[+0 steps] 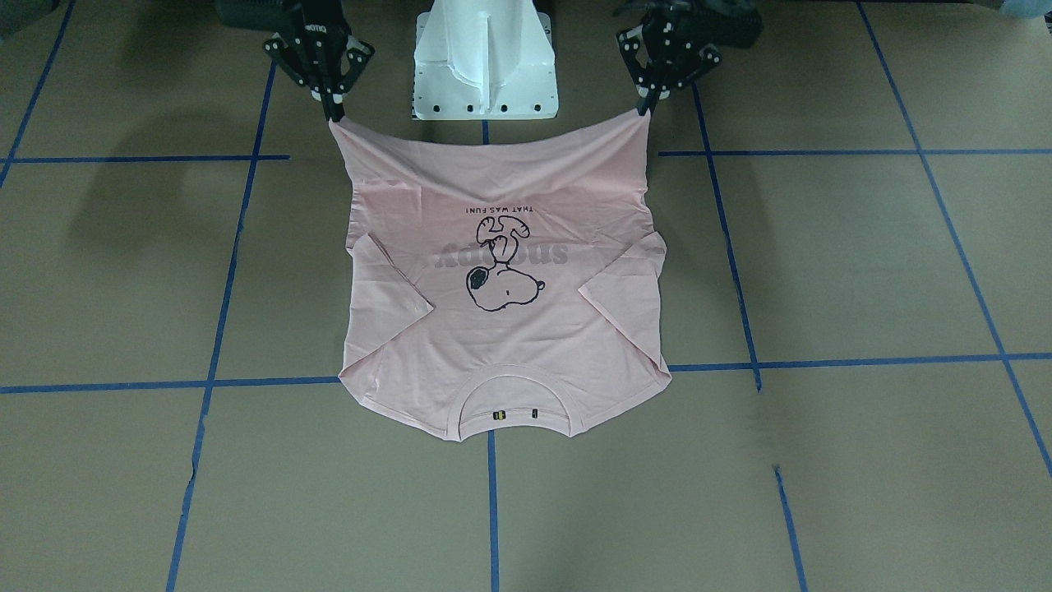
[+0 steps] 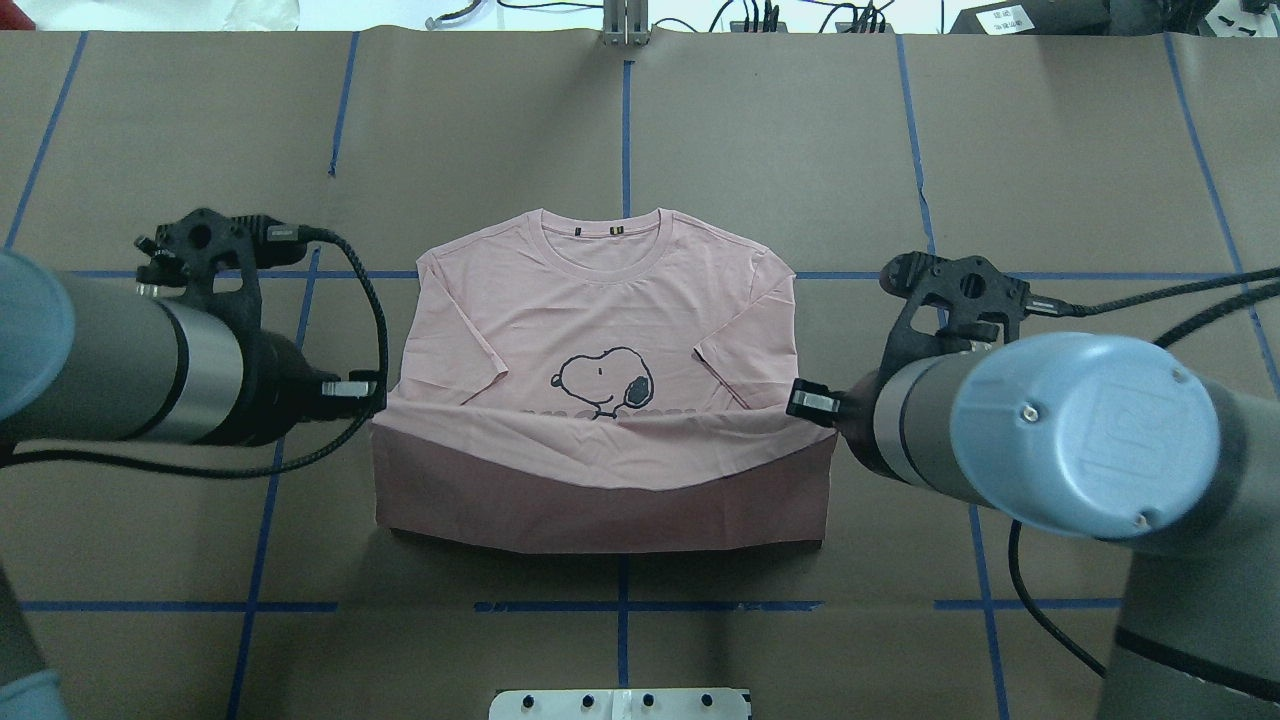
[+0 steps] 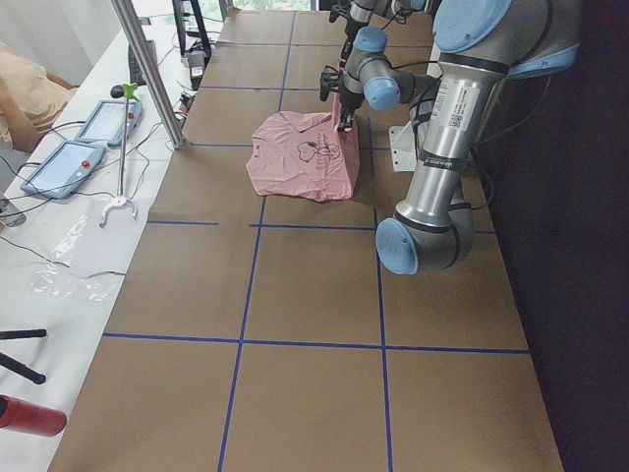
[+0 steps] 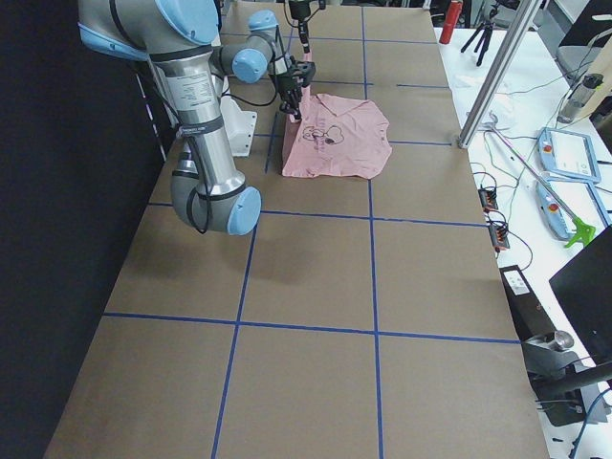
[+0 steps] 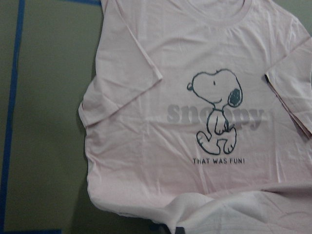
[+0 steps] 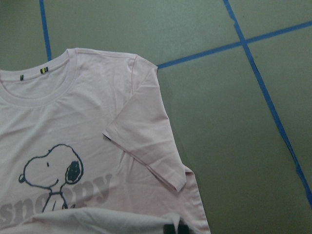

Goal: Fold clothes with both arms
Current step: 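Lay the hem near the collar and open both grippers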

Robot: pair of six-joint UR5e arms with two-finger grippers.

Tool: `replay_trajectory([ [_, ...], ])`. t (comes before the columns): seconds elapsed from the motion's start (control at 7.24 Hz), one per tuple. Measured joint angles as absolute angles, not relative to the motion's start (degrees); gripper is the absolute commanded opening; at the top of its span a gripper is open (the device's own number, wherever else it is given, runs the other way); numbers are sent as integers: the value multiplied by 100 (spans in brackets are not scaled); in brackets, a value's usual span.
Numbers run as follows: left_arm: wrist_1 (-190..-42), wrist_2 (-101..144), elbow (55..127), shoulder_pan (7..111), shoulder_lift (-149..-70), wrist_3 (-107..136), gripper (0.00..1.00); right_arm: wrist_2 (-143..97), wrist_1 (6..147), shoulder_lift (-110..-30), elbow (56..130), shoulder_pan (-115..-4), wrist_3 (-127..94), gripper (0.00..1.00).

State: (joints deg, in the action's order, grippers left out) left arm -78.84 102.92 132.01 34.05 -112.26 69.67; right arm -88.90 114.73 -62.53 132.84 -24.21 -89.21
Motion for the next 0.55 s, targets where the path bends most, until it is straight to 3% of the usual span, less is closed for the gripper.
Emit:
replay_trajectory([
  [0.55,-9426,10270,10573,4392,-11889,6150,0,-8879,9646,-5998,11157,-3060,-8542,0],
])
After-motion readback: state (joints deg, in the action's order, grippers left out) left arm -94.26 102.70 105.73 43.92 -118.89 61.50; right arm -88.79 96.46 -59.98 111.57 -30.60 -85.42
